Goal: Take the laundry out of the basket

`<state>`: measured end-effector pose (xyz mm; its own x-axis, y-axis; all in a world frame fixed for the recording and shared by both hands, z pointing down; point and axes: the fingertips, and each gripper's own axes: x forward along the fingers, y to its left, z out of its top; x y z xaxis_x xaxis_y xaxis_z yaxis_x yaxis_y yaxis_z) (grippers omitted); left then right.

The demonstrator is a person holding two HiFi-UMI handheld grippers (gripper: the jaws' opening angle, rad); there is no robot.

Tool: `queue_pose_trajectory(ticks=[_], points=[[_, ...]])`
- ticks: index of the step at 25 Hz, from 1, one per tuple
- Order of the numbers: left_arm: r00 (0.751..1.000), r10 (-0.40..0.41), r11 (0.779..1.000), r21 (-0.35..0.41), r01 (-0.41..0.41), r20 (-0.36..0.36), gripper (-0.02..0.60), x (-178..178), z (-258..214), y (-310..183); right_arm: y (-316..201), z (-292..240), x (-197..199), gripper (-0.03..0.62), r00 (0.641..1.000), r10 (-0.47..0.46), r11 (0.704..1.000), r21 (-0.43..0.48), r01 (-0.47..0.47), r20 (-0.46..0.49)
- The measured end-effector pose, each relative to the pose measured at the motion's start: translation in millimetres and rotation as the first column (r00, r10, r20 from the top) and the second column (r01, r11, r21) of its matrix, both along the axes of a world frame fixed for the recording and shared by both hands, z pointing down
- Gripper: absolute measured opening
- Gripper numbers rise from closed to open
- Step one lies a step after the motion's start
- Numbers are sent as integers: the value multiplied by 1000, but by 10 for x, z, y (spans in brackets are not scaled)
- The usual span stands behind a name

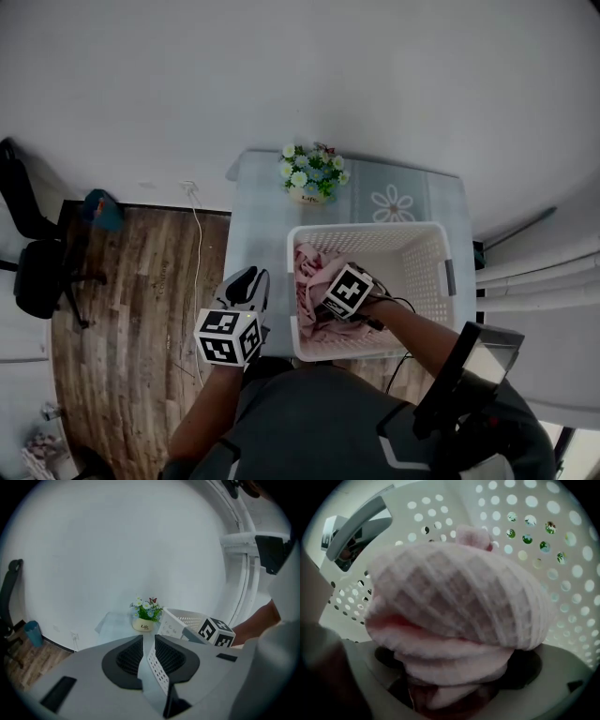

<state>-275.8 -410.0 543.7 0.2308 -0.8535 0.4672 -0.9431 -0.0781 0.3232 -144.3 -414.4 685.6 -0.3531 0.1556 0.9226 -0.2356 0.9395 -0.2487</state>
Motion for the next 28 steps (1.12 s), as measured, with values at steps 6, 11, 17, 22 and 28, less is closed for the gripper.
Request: queue_pose_trajectory(ticks=[6, 11, 17, 22, 28], points=[[999, 29, 1000, 9, -29, 31, 67, 40, -29, -49, -23, 36, -12, 549, 1000, -25, 999, 27, 25, 0], [997, 50, 998, 21, -51, 60, 67, 58, -51, -96, -40, 45, -37, 546, 999, -34, 999, 37, 33, 14], [997, 39, 999, 14, -40, 64, 67, 56, -18, -72, 6, -10, -47, 438, 993, -101, 993, 66, 97, 57], [998, 36, 999, 27, -37, 43, 67, 62, -99, -41, 28, -48, -34, 380, 990, -94, 990, 117, 82, 103], [999, -5, 998, 68, 3, 38, 67, -5, -311, 26, -37, -144, 5, 343, 987, -38, 993, 114, 20, 159]])
